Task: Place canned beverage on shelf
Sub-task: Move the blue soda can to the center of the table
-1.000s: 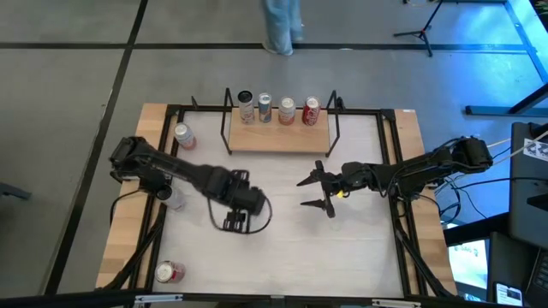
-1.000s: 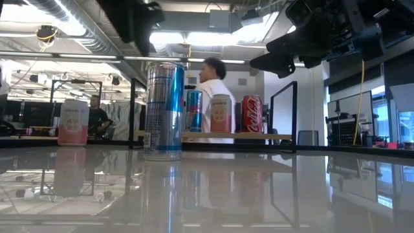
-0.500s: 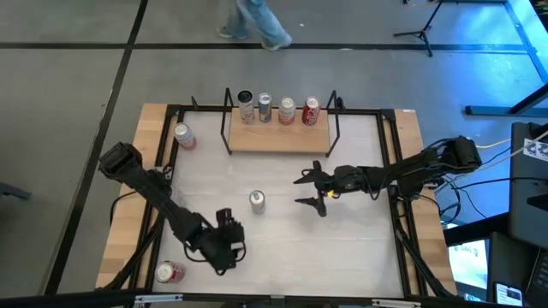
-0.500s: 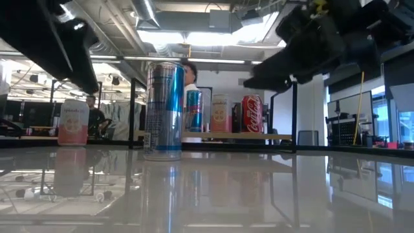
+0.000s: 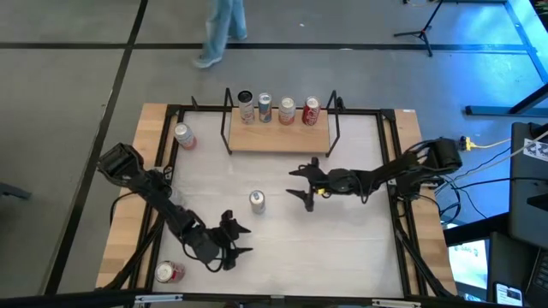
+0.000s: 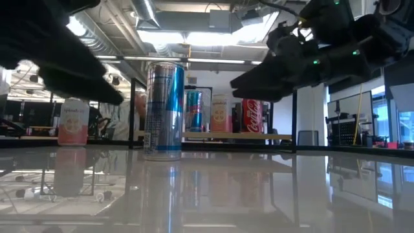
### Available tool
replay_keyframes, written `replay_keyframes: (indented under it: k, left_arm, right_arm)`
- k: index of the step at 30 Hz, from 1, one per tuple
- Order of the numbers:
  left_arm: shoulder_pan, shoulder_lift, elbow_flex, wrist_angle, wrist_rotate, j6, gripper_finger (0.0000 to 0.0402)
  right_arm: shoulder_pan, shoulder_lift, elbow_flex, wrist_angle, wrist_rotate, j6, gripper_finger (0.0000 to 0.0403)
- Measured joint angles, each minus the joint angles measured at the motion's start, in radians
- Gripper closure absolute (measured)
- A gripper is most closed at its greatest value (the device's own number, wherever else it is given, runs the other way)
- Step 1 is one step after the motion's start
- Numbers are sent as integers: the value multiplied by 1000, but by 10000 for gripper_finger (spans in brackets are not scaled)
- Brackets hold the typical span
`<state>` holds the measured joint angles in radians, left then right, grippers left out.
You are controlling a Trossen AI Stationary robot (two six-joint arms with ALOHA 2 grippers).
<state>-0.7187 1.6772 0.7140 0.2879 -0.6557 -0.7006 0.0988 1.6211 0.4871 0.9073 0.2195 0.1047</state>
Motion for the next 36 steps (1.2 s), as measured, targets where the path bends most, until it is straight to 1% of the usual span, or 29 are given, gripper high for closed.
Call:
replay_keyframes:
  k: [4, 9, 11, 17, 22, 27, 30, 32, 36]
  left_arm:
    - [20, 0, -14, 52, -27, 72, 134]
    - [57, 0, -18, 70, -30, 126, 134]
    - [71, 0, -18, 70, -32, 135, 134]
    - [105, 0, -18, 61, -36, 136, 134]
    - [126, 0, -18, 55, -51, 85, 134]
    - [125, 0, -18, -14, -114, 31, 134]
    - [123, 0, -17, -53, -145, -8, 134]
    - [123, 0, -17, -66, -164, -27, 134]
    - [123, 0, -17, -76, -188, -35, 134]
  right_arm:
    - [-1, 83, 78, -1, 56, -8, 102]
    - [-1, 205, 218, -47, 79, -60, 102]
    - [-1, 248, 268, -60, 105, -79, 102]
    - [-1, 328, 407, -140, 111, -102, 102]
    - [-1, 345, 442, -177, 76, -112, 102]
    - [20, 345, 441, -179, 53, -111, 102]
    - [41, 345, 441, -184, 71, -111, 102]
    - [52, 344, 441, -196, 106, -109, 102]
    - [77, 343, 441, -209, 138, -99, 102]
